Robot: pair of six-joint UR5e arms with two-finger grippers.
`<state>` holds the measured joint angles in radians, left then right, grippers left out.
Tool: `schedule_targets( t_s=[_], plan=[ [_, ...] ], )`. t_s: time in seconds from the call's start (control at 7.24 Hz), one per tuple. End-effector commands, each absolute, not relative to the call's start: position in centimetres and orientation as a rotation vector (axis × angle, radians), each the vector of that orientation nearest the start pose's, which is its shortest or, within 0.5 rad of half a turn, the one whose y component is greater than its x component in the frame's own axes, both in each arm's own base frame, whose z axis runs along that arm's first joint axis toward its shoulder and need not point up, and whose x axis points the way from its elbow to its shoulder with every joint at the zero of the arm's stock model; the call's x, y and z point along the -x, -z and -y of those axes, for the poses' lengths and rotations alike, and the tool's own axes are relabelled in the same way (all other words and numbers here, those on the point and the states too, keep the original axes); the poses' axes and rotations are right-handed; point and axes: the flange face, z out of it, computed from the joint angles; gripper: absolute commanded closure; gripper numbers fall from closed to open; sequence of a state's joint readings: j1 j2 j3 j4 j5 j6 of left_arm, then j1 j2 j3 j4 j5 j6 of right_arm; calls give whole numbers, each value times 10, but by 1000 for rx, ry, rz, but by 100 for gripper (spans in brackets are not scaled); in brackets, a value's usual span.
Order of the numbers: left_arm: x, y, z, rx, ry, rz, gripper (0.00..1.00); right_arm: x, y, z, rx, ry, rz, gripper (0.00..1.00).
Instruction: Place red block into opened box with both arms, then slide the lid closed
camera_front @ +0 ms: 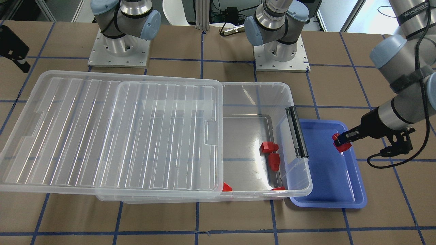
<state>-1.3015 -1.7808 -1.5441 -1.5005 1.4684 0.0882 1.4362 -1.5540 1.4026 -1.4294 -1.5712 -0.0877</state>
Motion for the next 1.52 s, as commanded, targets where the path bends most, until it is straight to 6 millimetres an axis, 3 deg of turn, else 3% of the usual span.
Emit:
schedule_targets(
  t_s=[0.0,0.28,0.83,1.11,1.24,1.38],
  plan=[
    [84,-425,581,128,-145,-3224,100,-134,-533,520,-39,56,-3146,0],
    [155,-384,569,49,-243,-3205,100,-131,-530,522,-33,45,-3182,0],
    [164,-294,562,27,-181,-3211,100,-130,-528,524,-25,42,-3178,0],
    [168,-281,559,40,-153,-3212,100,-132,-529,528,-23,99,-3165,0],
    [168,-274,559,39,-170,-3212,86,-133,-527,532,-16,124,-3162,0],
    [170,-266,561,30,-189,-3210,44,-133,-525,535,-16,119,-3162,0]
  ],
)
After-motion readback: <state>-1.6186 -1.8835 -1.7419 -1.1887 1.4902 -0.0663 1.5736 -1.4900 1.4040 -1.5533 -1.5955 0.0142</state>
